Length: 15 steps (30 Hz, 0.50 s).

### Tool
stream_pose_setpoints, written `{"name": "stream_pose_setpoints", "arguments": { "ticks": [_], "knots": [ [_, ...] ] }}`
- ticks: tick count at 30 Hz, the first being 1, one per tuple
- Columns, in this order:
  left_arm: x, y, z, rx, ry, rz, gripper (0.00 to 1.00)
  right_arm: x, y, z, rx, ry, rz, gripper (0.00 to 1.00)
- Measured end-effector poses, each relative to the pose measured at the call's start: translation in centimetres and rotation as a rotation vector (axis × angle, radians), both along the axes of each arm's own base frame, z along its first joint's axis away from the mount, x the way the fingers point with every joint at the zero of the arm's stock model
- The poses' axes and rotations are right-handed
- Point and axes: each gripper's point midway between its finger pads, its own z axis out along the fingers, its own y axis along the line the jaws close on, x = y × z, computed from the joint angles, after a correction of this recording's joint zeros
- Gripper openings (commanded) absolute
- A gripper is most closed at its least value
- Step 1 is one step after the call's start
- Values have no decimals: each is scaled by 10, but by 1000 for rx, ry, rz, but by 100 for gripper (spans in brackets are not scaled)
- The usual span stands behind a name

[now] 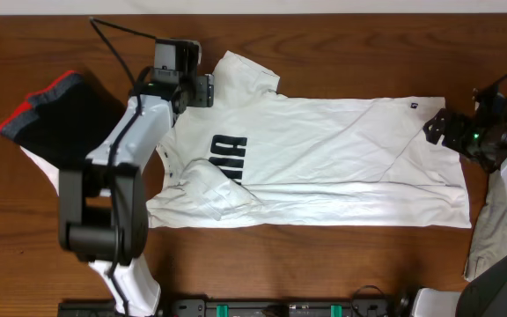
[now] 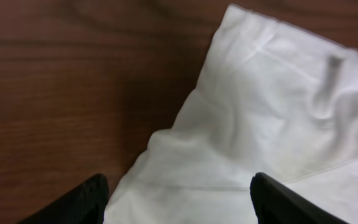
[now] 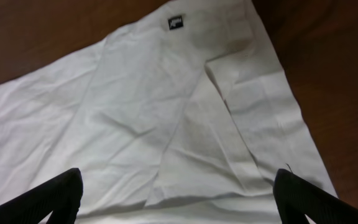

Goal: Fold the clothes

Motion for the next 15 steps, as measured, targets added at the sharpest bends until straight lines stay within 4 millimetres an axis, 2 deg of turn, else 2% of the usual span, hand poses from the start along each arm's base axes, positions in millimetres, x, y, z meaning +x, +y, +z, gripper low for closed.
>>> {"name": "stream_pose_setpoints", "arguments": {
  "ticks": [7,15],
  "knots": [
    [16,6,-40,15,3,-22,76,-7,2,-3,7,30,5,94],
    [28,0,-50,7,-39,-69,76,-8,3,-4,9,37,5,92]
  ]
}}
